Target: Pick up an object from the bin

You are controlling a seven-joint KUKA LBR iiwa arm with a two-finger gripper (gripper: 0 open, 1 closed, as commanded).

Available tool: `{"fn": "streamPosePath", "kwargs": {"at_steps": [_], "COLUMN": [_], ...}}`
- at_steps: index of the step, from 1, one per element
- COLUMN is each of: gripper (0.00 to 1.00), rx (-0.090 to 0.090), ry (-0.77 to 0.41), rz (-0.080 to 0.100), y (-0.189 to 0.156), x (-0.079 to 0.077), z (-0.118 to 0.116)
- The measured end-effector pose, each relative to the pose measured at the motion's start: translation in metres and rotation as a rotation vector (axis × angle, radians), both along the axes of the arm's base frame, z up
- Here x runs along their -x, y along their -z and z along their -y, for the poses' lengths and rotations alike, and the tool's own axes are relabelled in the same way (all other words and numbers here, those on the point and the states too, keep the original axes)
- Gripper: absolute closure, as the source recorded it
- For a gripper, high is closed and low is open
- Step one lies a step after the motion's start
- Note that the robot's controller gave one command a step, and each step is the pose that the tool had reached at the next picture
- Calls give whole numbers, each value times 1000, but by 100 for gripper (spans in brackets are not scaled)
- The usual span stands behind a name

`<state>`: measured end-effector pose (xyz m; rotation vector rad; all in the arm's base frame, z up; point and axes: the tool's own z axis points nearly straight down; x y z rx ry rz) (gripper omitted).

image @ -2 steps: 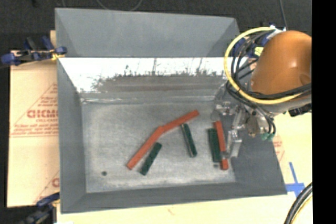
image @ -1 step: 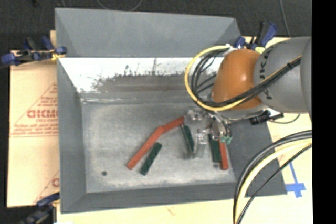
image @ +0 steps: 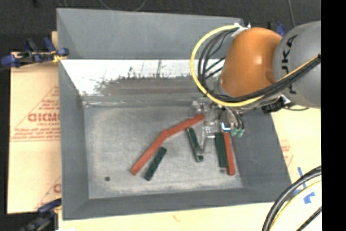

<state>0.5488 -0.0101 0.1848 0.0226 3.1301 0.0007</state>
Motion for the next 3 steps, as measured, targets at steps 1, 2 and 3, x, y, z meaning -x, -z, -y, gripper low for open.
{"fn": "streamPosePath", "kwargs": {"at_steps": [1,2,3], "gripper": [0,0,0], "rx": [0,-2,1], "ry": [33,180,96], "rz": [-4,-13,-9], "y": [-18,101,114], "x": [-6,-50,-50], "z": [-8,-28,-54]}}
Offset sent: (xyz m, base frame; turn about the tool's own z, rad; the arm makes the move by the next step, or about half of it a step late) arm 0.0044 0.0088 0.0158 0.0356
